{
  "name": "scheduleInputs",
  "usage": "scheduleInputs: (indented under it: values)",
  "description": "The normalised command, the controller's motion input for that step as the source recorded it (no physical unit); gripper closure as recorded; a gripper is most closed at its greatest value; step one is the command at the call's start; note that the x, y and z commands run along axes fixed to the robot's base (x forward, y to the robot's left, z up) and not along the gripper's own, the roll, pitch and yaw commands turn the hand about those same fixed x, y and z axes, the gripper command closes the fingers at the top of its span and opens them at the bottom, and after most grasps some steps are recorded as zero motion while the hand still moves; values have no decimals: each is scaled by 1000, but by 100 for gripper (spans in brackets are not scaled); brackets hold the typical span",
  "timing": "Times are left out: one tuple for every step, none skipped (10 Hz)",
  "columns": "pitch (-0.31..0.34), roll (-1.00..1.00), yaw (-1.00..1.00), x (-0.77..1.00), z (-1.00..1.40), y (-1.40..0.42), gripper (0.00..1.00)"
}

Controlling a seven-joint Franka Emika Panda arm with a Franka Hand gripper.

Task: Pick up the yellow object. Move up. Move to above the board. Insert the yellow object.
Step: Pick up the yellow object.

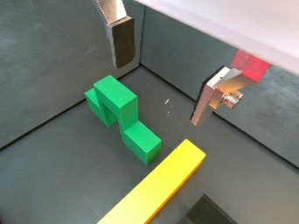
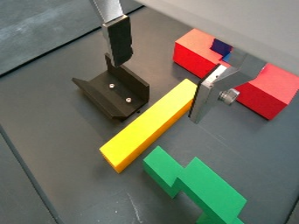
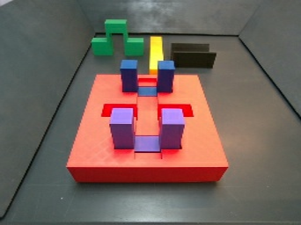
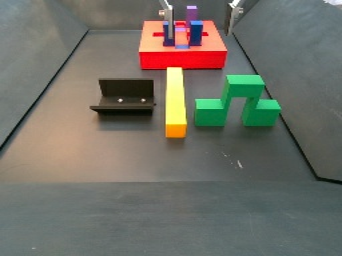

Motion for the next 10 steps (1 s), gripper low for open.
scheduleInputs:
  values:
    - [0,0,0,109,0,-74,0]
    - [0,0,0,489,-9,-194,0]
    - [0,0,0,597,-43,-217,0]
    - [0,0,0,554,-77,-174,0]
    - [-11,0,0,346,-74,-60,0]
    - [-21,0,0,151,-74,0,0]
    - [-27,0,0,143,-103,0,0]
    - [-31,-3,0,49,-91,0,0]
    - [0,0,0,26,0,0,0]
    - [0,0,0,77,0,0,0]
